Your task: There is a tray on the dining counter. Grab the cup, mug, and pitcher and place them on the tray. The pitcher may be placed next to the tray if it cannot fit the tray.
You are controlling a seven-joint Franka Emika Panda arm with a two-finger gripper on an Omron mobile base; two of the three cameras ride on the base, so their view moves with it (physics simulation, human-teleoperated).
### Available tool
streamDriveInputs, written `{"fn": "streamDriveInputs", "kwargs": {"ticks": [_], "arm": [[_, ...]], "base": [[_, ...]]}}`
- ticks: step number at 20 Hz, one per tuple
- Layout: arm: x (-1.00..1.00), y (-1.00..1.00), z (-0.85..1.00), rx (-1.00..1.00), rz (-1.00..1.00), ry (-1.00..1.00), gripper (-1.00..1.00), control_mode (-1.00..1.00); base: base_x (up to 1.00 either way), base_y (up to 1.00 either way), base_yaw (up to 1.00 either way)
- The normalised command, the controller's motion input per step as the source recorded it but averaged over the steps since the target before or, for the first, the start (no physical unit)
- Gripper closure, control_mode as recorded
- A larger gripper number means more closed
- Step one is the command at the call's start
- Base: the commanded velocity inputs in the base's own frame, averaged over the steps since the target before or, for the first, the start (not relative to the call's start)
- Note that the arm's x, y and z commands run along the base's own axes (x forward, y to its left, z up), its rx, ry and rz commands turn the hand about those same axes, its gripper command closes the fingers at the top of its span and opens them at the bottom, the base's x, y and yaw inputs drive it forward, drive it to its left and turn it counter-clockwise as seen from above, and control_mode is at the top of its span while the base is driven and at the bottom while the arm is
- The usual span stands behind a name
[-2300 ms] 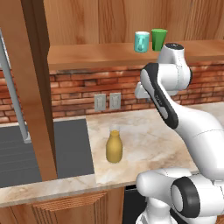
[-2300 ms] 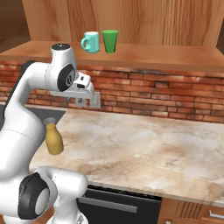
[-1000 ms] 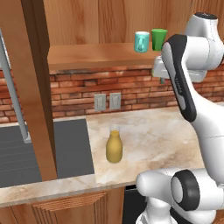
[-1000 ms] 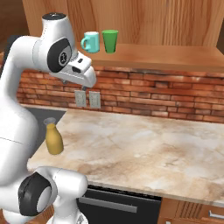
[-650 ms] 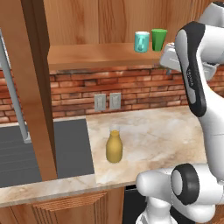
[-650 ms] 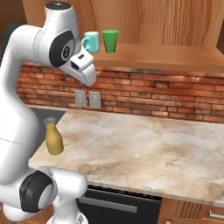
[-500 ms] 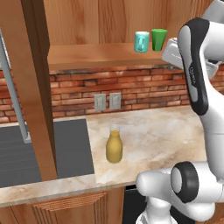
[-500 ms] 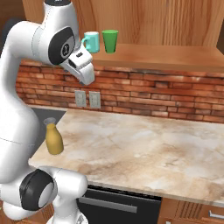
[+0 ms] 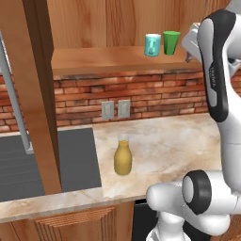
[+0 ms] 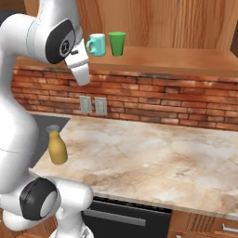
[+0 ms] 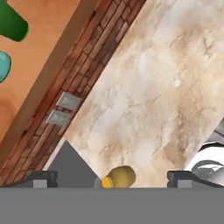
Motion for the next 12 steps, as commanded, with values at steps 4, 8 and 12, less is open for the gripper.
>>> {"fn": "streamDriveInputs", "kwargs": {"ticks": [4,8,12], "arm": [[0.0,0.0,0.21,0.17,-0.29,-0.14,-1.0,-1.0],[0.0,-0.07,0.04,0.18,-0.15,-0.2,-1.0,-1.0],[0.0,-0.06,0.0,0.18,-0.02,-0.25,-1.0,-1.0]], "base": [[0.0,0.0,0.0],[0.0,0.0,0.0],[0.0,0.0,0.0]]}}
